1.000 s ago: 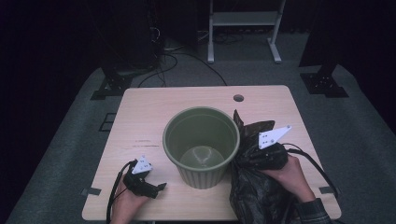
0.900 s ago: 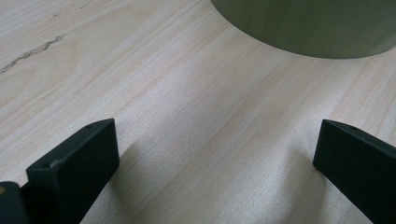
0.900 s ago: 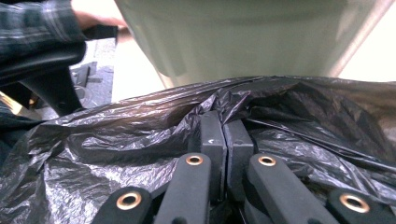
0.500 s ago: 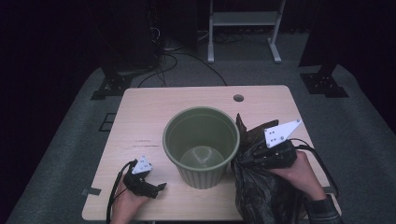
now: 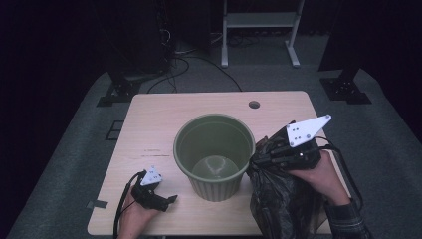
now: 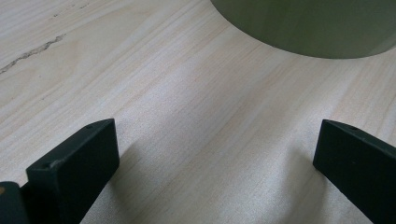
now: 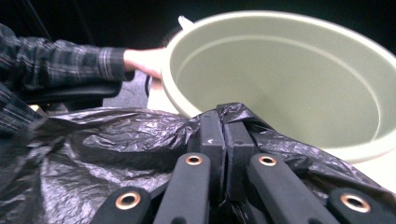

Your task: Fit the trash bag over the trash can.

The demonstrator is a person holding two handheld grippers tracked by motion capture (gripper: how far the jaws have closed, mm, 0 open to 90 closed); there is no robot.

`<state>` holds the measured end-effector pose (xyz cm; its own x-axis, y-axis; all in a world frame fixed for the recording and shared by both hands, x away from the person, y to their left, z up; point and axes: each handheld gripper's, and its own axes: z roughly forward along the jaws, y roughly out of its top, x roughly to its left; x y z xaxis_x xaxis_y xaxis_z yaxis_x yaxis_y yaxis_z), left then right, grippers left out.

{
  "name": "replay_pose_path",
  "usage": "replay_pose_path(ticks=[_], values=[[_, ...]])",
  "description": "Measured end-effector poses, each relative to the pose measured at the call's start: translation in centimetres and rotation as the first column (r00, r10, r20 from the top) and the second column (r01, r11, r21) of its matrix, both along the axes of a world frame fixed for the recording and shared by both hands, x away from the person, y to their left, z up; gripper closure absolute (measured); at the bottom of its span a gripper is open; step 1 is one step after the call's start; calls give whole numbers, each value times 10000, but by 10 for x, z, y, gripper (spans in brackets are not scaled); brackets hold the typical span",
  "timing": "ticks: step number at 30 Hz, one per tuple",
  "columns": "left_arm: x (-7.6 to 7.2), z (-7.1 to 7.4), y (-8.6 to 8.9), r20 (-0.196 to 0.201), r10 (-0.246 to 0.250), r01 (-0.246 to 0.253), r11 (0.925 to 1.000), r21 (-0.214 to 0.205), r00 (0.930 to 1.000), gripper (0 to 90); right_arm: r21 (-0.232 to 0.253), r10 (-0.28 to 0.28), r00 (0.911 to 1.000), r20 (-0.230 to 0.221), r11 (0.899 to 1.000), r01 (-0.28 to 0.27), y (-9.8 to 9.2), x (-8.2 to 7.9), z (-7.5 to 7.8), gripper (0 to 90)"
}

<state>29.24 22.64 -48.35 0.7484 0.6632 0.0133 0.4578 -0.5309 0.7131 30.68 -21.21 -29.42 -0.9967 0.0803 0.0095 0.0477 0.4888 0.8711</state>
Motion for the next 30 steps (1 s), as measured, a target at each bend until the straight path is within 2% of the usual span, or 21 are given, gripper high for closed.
replay_pose_path(ticks=[7, 12, 24, 30], values=[[0, 0, 0, -2, 1, -1, 10000, 1, 10000, 0, 118, 236, 9991, 353, 9996, -240, 15, 4, 18, 884], [0, 0, 0, -2, 2, -2, 10000, 1, 10000, 0, 162, 462, 9982, 383, 9988, -469, 29, 10, 27, 883], [0, 0, 0, -8, -15, 15, 10000, -8, 10000, 0, 353, 1243, 9921, 186, 9915, -1249, 84, 27, 49, 884], [0, 0, 0, -10, -36, 36, 10000, -9, 10000, 0, 280, 1539, 9880, 120, 9876, -1542, 118, 34, 52, 884]])
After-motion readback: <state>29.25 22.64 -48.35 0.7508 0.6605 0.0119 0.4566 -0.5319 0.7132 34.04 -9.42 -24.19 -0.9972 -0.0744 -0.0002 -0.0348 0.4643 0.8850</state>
